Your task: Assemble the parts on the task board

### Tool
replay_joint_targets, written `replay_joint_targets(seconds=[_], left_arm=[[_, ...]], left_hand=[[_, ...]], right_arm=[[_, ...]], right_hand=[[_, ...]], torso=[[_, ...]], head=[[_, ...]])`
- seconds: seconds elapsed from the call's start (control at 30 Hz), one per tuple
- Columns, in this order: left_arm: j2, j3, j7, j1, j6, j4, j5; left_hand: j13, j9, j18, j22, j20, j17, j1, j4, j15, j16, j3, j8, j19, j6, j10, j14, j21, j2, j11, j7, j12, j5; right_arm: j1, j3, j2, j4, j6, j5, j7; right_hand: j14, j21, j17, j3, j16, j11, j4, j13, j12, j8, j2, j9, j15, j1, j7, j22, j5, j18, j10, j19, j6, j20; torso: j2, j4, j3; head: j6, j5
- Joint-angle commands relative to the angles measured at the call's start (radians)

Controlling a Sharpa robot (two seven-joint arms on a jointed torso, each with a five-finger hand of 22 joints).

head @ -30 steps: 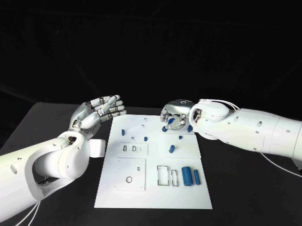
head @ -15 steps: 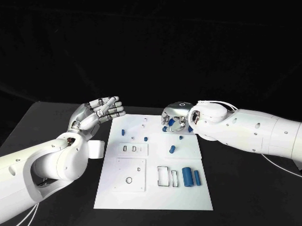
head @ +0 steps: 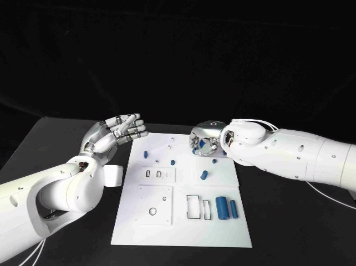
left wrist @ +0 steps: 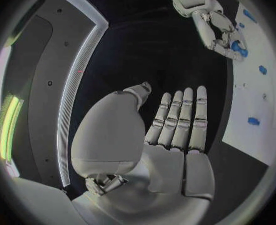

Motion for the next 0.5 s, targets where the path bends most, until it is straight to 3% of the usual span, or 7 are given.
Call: replay_joint_targets(seconds=[0.03,0.5], left_arm=[[0.001,0.001,0.001,0.002,0.022,0.002,0.000],[0.000,0.001,-0.003,0.002,0.025,0.000,0.000]], left_hand=[[-0.002,-0.001,0.012,0.000,-0.001,0.001,-0.001,-0.001,0.005,-0.006,0.007,-0.007,0.007,0.002,0.001,-0.003,0.005,-0.008,0.004,0.054,-0.003,0.001],[-0.001,-0.002,0.012,-0.001,-0.001,0.001,-0.003,0.000,0.006,-0.007,0.007,-0.008,0.007,0.001,0.001,-0.004,0.005,-0.008,0.005,0.055,-0.004,0.001]], right_arm=[[-0.002,0.000,0.003,-0.005,0.020,-0.010,-0.005],[-0.005,0.000,-0.001,-0.004,0.014,-0.025,-0.014]], right_hand=[[0.015,0.011,0.008,0.002,0.012,-0.007,0.010,0.001,0.009,0.008,0.012,0.004,0.002,-0.001,-0.002,0.015,-0.002,-0.012,0.010,0.012,0.007,0.001],[0.014,0.026,0.012,0.011,0.026,-0.013,0.016,0.001,0.021,0.017,0.014,0.013,-0.002,0.006,-0.007,0.036,-0.004,-0.014,0.023,0.019,0.016,-0.002]], torso=[[0.003,0.0026,-0.0018],[0.007,0.0033,-0.0036]], head=[[-0.003,-0.002],[-0.007,-0.003]])
